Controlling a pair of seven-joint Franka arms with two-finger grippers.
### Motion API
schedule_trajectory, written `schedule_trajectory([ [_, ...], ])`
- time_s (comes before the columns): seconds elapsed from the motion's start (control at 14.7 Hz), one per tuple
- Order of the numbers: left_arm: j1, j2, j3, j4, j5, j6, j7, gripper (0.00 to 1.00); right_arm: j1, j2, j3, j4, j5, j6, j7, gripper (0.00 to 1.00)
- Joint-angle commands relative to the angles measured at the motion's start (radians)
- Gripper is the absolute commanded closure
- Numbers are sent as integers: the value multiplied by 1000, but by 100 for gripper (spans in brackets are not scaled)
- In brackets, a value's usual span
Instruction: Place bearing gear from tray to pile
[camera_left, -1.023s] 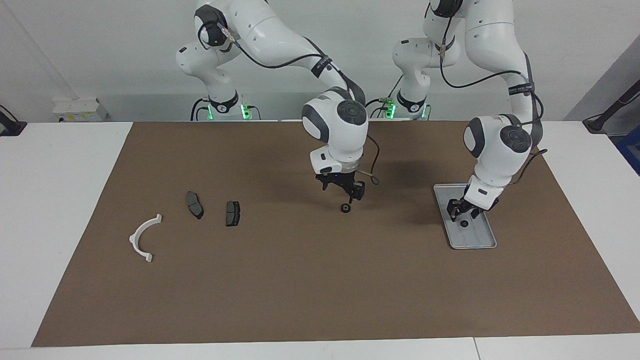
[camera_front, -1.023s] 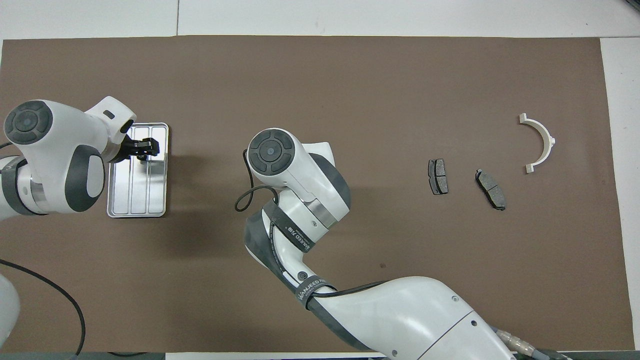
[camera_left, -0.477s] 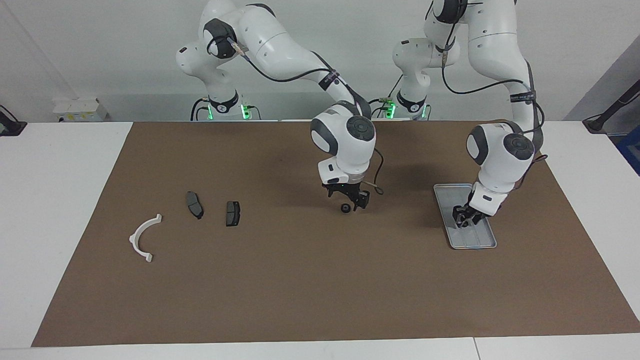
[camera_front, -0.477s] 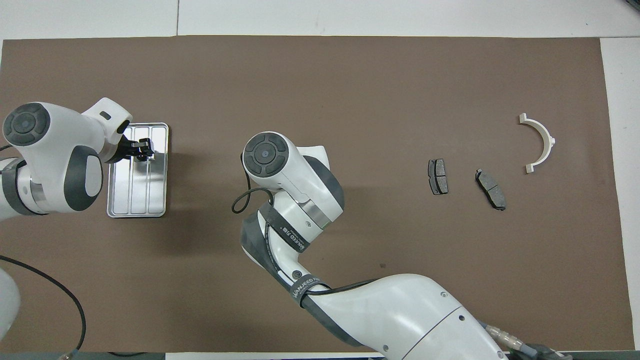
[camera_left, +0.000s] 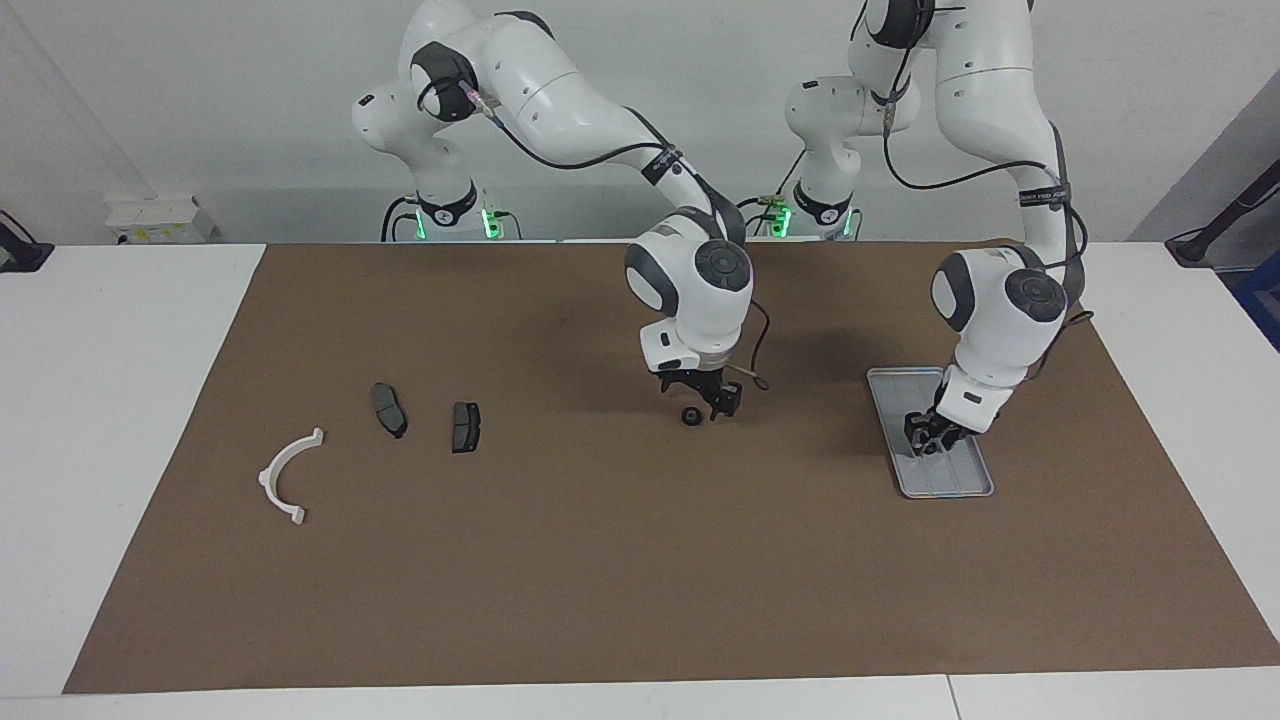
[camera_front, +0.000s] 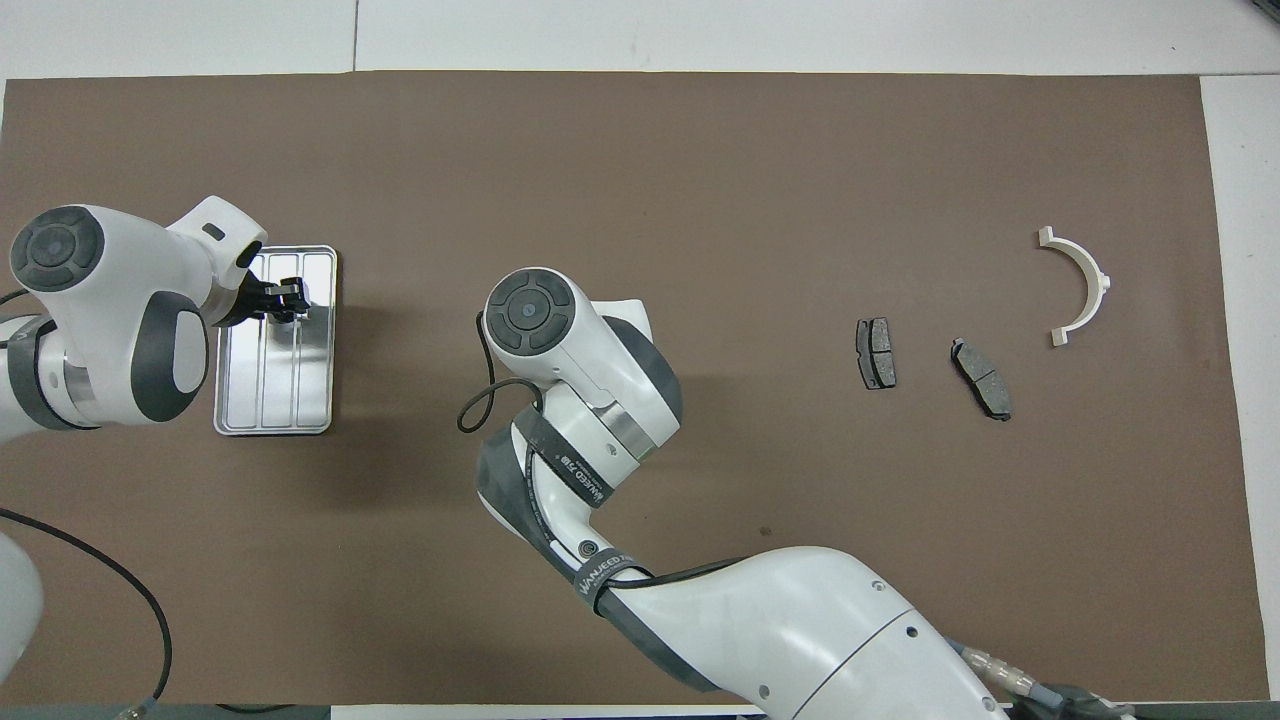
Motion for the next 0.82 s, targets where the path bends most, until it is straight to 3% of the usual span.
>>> schedule_trajectory([
  [0.0,8,11,-6,-5,4,25,7,48,-1,18,4,-1,13,39,22,0],
  [0.48,11,11,-6,-6,4,25,7,59,-2,16,4,-36,7,91,21,1],
  [0.68,13,11,-6,-10,4,25,8,65,-2,19,4,-58,-1,128,21,11],
  [0.75,13,9,-6,-10,4,22,7,73,-2,19,4,-58,-1,127,21,15],
])
